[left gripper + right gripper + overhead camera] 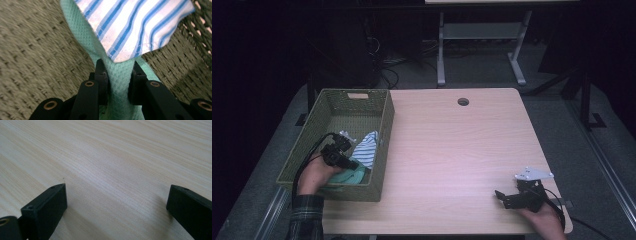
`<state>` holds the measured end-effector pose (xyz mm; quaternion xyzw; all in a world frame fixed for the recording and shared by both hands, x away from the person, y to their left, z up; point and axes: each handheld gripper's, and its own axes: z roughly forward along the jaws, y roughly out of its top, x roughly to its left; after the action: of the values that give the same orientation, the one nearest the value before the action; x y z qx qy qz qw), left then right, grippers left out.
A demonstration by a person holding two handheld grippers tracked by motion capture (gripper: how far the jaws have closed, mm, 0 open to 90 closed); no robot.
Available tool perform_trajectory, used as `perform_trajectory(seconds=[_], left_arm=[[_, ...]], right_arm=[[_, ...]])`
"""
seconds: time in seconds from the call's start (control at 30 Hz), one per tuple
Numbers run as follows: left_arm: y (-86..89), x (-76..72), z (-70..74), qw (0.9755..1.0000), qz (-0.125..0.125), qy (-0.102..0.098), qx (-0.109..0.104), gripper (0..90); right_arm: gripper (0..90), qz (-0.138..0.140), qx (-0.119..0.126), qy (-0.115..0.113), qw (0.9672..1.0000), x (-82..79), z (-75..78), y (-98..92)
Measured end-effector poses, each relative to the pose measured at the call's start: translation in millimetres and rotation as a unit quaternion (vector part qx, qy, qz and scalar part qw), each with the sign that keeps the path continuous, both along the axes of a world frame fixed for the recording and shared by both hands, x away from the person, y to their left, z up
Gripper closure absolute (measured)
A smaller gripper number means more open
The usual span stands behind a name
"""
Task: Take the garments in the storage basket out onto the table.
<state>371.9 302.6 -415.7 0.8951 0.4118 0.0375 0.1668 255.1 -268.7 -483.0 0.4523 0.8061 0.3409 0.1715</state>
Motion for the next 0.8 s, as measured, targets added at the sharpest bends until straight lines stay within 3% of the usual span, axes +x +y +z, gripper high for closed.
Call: perform_trajectory(seconds=[0.2, 0.27, 0.4, 0.5, 0.53, 0.57, 0.8], left_arm=[[6.7, -2.2, 10.3, 0.9983, 0.021, -0.041, -0.034, 73.6], [9.5, -4.0, 16.1, 0.9961, 0.031, -0.066, -0.050, 74.0], [12.3, -5.7, 21.1, 0.9932, 0.040, -0.089, -0.062, 74.5], [16.1, -7.8, 27.7, 0.9894, 0.046, -0.115, -0.076, 74.7], [18.3, -9.3, 31.8, 0.9865, 0.048, -0.131, -0.085, 74.7], [18.3, -9.3, 31.8, 0.9865, 0.048, -0.131, -0.085, 74.8], [23.5, -16.1, 46.6, 0.9749, 0.058, -0.177, -0.122, 75.0]], right_arm=[[2.7, 0.000, 0.000, 0.000, 1.0000, 0.1, 0.0, 0.0], [2.7, 0.000, 0.000, 0.000, 1.0000, 0.0, 0.1, 0.0], [2.7, 0.000, 0.000, 0.000, 1.0000, 0.1, 0.1, 0.0], [2.7, 0.000, 0.000, 0.000, 1.0000, 0.1, 0.0, 0.0], [2.7, 0.000, 0.000, 0.000, 1.0000, 0.1, 0.0, 0.0], [2.7, 0.000, 0.000, 0.000, 1.0000, 0.1, 0.0, 0.0], [2.7, 0.000, 0.000, 0.000, 1.0000, 0.0, 0.1, 0.0]])
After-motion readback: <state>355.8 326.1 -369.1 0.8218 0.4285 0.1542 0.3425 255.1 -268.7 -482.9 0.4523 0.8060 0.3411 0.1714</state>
